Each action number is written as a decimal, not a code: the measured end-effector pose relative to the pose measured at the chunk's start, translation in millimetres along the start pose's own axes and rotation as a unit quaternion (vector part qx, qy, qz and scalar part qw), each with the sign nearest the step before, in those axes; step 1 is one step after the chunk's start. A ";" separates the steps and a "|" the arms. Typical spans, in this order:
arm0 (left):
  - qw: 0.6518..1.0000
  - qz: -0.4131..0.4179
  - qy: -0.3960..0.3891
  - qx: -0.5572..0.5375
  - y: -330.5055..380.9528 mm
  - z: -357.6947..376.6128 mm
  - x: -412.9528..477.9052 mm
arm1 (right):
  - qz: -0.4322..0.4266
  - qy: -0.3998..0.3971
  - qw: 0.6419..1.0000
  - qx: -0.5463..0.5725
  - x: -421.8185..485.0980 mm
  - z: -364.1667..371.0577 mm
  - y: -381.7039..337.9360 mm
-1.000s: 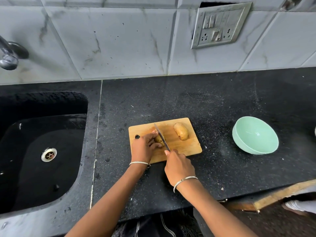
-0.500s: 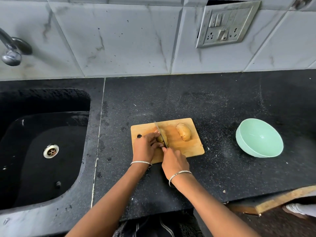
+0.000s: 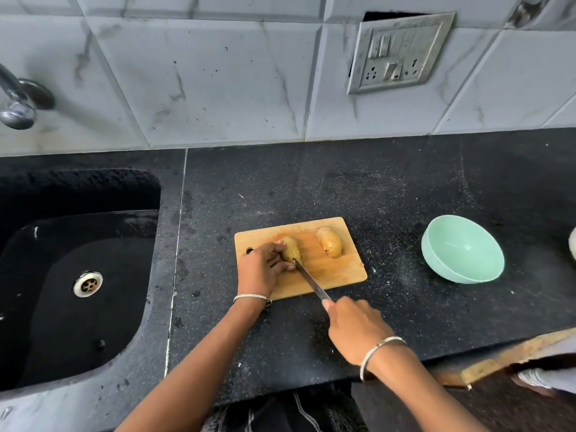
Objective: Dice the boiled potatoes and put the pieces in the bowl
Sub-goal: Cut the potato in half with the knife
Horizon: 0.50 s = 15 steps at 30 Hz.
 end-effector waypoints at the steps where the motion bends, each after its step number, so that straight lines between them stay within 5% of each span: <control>1: 1.000 0.004 0.003 0.012 -0.3 -0.2 0.4 | -0.002 -0.002 1.000 -0.010 1.3 -8.7 -0.2; 15: 0.998 -0.014 -0.005 -0.055 1.8 -1.4 -2.7 | -0.022 0.079 0.996 0.030 30.6 -1.4 -30.6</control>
Point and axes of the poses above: each hand's wrist, its own x-axis towards the middle knuckle, its own z-axis out of the palm, y = z × x, the point moved 4 cm from there along x, towards the middle knuckle, and after that the axes turned 9 degrees about y, right-handed, at the moved point
